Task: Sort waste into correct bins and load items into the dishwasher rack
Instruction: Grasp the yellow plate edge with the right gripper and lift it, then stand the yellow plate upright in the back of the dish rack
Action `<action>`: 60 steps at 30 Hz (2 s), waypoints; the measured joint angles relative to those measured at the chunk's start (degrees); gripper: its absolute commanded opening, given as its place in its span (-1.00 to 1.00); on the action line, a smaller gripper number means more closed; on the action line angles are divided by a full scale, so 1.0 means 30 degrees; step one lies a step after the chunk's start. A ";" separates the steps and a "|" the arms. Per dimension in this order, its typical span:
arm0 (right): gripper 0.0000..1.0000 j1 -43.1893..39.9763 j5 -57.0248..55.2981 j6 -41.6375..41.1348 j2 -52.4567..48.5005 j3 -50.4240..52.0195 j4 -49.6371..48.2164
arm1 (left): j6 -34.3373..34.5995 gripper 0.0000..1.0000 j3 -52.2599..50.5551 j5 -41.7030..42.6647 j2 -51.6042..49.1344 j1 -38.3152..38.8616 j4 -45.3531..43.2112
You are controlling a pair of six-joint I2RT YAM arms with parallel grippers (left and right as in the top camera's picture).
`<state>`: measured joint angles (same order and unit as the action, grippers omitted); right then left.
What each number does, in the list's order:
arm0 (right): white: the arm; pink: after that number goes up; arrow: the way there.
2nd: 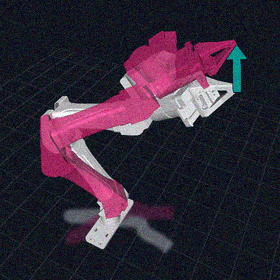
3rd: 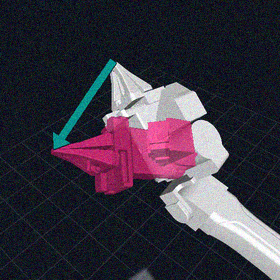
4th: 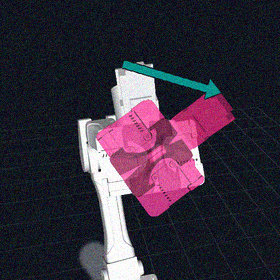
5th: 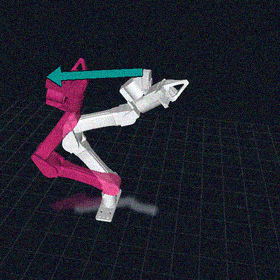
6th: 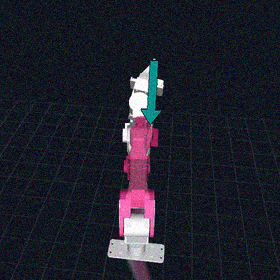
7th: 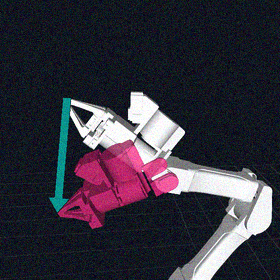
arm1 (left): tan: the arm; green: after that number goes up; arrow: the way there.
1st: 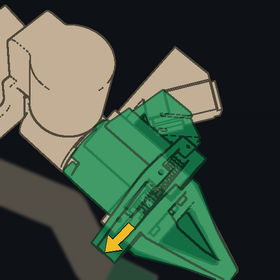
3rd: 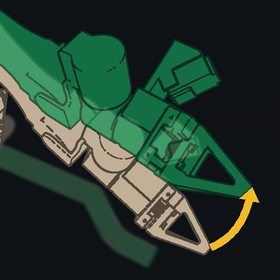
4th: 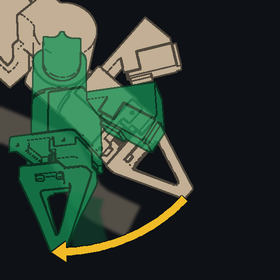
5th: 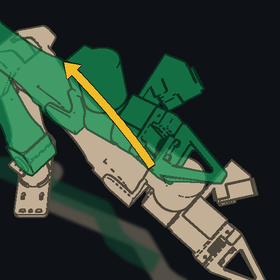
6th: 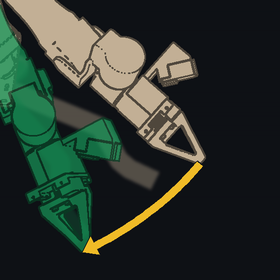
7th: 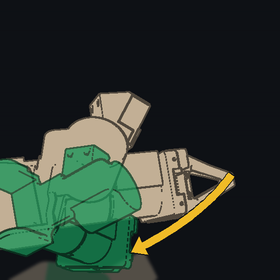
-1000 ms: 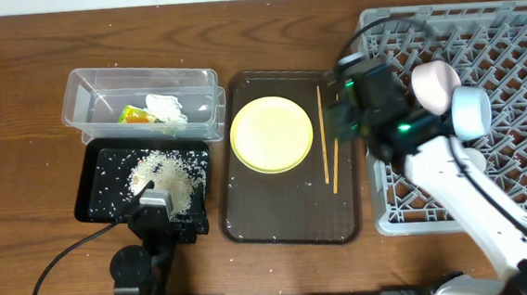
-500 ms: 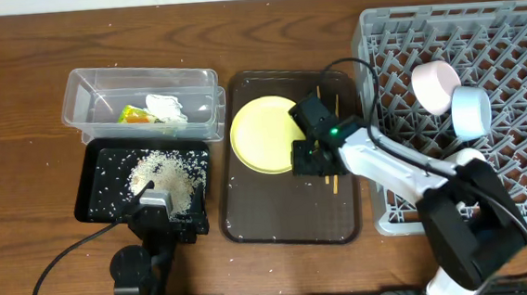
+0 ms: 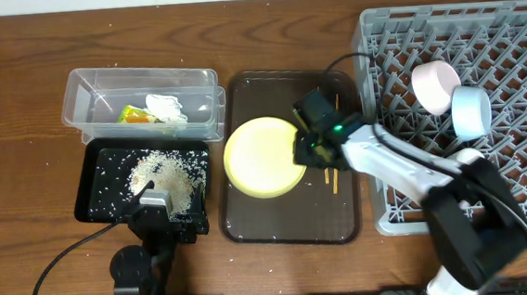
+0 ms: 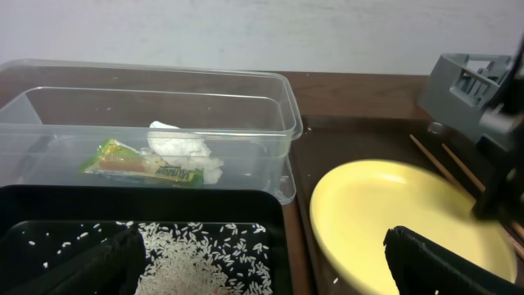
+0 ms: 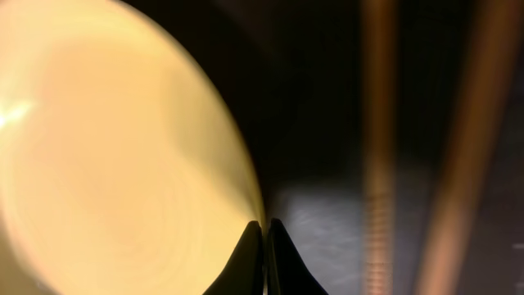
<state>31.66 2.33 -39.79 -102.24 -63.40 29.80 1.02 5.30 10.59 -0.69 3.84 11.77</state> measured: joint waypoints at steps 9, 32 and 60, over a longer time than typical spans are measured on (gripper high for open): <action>-0.97 -0.1588 -0.9857 0.4896 0.8357 0.0007 -0.1056 | 0.0000 0.92 0.0000 0.0000 0.0000 0.0000 0.0007; -0.98 -0.9391 -2.2899 2.2360 0.2703 -0.0051 -1.9977 | 0.0000 0.92 -0.0007 0.0000 0.0000 0.0000 -0.0007; 0.87 -0.5850 -1.9861 2.5602 0.0204 -0.0073 -1.8389 | 0.0000 0.92 -0.0007 0.0000 0.0000 0.0000 -0.0022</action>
<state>14.11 -57.25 37.01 -101.62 -63.61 -25.36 1.02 5.28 10.59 -0.69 3.84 11.70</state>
